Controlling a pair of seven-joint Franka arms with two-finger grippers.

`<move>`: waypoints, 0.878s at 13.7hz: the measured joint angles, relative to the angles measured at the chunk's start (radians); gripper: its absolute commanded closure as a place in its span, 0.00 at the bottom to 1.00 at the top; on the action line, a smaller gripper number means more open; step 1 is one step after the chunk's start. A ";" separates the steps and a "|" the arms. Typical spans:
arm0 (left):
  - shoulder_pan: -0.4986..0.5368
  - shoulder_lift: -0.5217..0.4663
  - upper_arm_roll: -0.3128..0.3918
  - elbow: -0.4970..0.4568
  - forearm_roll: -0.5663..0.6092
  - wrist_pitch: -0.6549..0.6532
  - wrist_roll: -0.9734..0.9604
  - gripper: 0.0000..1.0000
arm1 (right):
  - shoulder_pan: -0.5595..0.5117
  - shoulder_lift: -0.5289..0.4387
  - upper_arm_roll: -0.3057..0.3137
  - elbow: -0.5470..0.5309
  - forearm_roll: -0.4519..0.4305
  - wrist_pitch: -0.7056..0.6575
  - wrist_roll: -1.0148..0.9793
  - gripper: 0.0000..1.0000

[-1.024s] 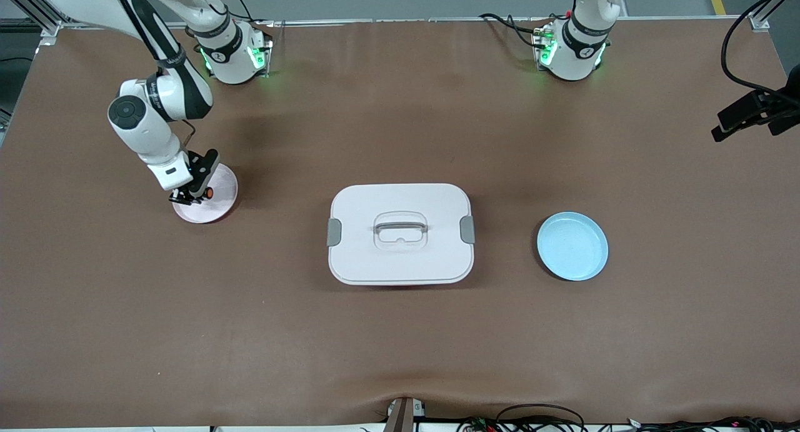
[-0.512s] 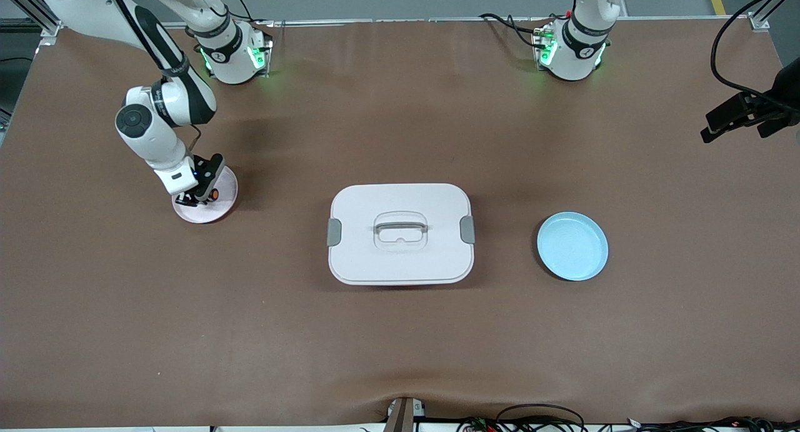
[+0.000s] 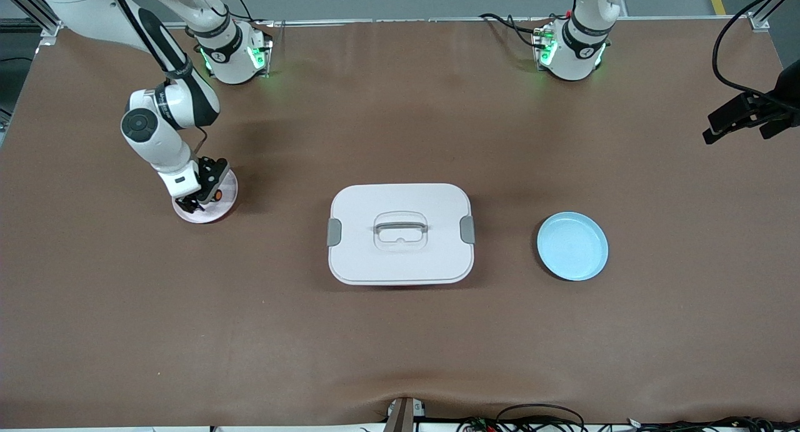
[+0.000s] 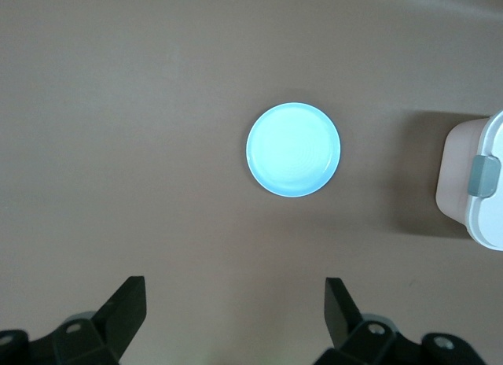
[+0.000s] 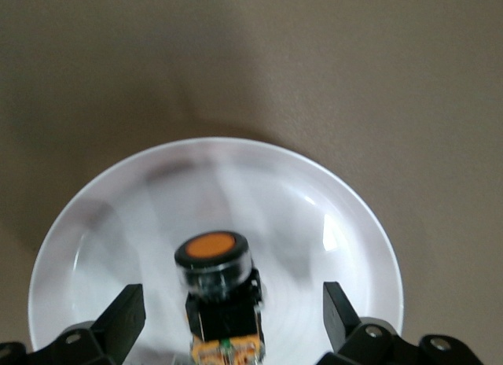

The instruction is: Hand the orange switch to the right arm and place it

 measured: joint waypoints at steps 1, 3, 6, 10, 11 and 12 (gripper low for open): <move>0.000 0.000 0.000 0.000 0.000 0.000 0.000 0.00 | 0.000 -0.029 0.001 0.021 -0.002 -0.077 0.001 0.00; 0.000 0.000 0.000 0.000 0.000 0.001 0.000 0.00 | 0.001 -0.108 0.006 0.069 -0.003 -0.255 0.003 0.00; 0.000 0.001 0.000 0.002 0.000 0.002 0.000 0.00 | 0.002 -0.217 0.008 0.144 0.012 -0.495 0.031 0.00; -0.001 0.003 0.000 0.002 0.000 0.003 0.000 0.00 | -0.001 -0.281 0.000 0.331 0.171 -0.821 0.057 0.00; -0.001 0.004 0.000 0.003 0.000 0.003 0.000 0.00 | -0.012 -0.285 -0.004 0.387 0.203 -0.894 0.084 0.00; -0.001 0.006 0.000 0.003 0.000 0.003 0.000 0.00 | -0.027 -0.286 -0.010 0.439 0.230 -0.960 0.117 0.00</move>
